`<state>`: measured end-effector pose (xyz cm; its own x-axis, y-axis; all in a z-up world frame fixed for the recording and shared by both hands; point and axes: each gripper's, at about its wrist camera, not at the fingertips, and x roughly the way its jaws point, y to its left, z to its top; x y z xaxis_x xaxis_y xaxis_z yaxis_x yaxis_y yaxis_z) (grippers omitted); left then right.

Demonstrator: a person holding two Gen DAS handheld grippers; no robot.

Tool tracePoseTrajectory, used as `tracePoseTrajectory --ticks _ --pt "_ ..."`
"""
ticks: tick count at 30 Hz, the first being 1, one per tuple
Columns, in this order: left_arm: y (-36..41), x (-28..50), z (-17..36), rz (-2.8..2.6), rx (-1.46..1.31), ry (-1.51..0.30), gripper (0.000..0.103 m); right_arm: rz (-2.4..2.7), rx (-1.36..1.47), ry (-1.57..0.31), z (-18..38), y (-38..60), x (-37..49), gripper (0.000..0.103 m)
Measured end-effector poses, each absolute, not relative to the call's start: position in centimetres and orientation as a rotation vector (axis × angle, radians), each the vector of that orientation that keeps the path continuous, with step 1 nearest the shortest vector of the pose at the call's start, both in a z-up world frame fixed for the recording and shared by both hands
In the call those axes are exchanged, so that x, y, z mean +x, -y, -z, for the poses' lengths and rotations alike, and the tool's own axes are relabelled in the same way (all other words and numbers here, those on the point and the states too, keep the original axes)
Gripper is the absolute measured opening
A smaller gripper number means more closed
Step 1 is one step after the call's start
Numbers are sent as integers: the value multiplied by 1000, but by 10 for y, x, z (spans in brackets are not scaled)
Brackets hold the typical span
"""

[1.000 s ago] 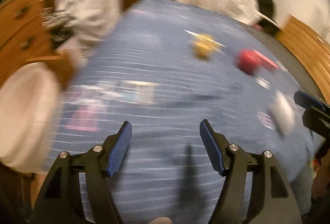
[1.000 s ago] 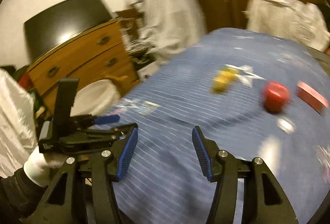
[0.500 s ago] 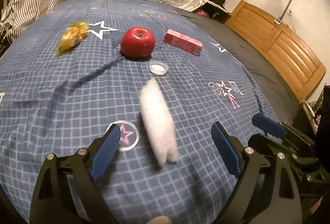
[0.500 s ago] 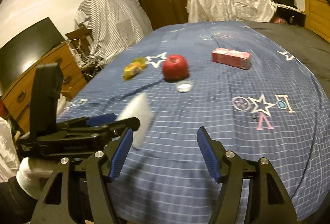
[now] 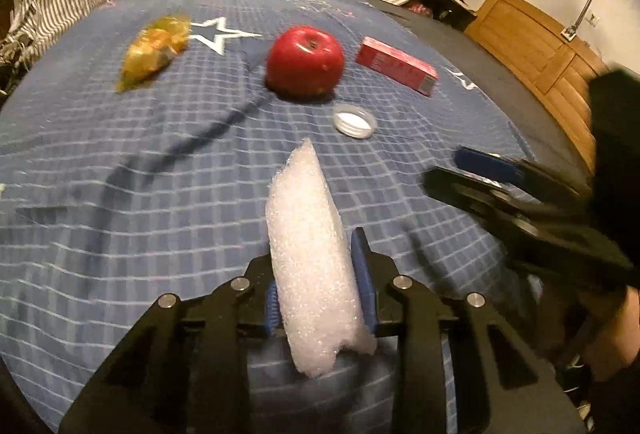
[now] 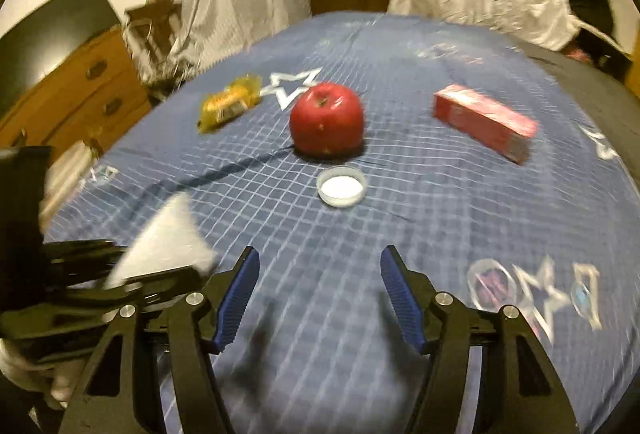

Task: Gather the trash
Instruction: 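Grasp the bubble-wrap sheet with left tool while right tool grasps the white bottle cap, then lift and carry the bubble wrap and bottle cap over the white bucket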

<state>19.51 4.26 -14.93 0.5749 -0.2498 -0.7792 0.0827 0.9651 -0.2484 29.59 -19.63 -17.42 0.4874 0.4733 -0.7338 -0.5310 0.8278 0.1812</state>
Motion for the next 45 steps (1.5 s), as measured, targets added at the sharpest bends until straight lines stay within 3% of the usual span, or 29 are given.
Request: tracePoseTrajectory --ticks 10,16,18,21,27,45 --pt "-72 200 150 168 -181 -960 29 -571 -165 -949 200 146 371 63" --pt "-70 208 152 170 -180 -967 29 -562 -215 -964 208 134 384 56" --pt "-69 207 152 164 -171 -965 29 -560 -222 -957 208 133 382 41" --pt "-66 205 152 144 -154 -952 28 -549 -224 -929 206 133 377 41" --pt "-62 189 139 107 -128 -878 27 -512 -138 -792 177 160 331 41" --pt "-22 81 29 -13 6 -425 28 -340 -7 -283 62 248 118 41"
